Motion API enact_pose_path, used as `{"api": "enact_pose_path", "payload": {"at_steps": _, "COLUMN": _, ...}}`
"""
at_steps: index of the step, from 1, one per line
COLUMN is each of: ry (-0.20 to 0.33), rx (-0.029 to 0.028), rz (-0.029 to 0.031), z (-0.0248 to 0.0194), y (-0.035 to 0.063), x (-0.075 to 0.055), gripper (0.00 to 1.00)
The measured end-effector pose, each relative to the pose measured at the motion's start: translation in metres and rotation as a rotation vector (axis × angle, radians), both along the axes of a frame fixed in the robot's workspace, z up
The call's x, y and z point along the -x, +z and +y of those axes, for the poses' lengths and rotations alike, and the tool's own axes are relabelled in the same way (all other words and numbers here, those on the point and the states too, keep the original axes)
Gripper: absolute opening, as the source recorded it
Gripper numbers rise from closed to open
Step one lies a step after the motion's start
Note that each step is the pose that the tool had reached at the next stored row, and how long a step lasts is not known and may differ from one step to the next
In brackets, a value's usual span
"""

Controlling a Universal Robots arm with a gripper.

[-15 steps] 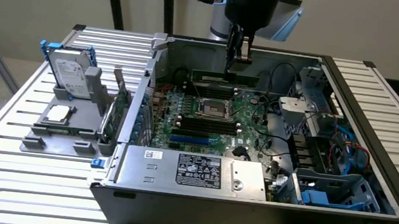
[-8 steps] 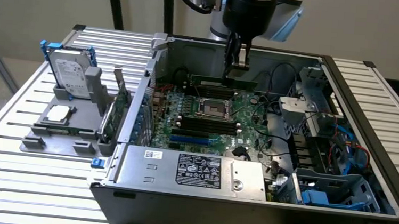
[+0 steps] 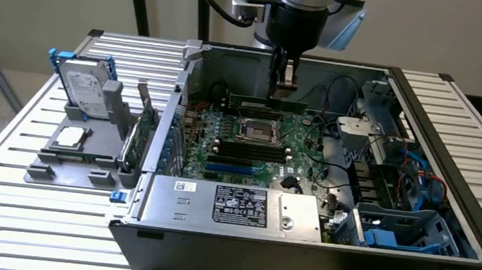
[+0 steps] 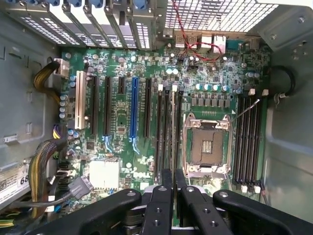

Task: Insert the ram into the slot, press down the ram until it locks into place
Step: 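Insert the ram into the slot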

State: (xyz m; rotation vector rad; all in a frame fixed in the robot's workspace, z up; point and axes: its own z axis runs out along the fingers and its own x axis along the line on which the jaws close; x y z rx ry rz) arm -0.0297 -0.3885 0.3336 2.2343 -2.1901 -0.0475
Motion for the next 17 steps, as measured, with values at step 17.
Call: {"api": "enact_pose_path", "payload": {"at_steps": 17, "ry": -0.036, "rx": 0.0307, "rz": -0.0039, "z": 0.0037, "y": -0.0266, "x": 0.004, "gripper": 0.13}}
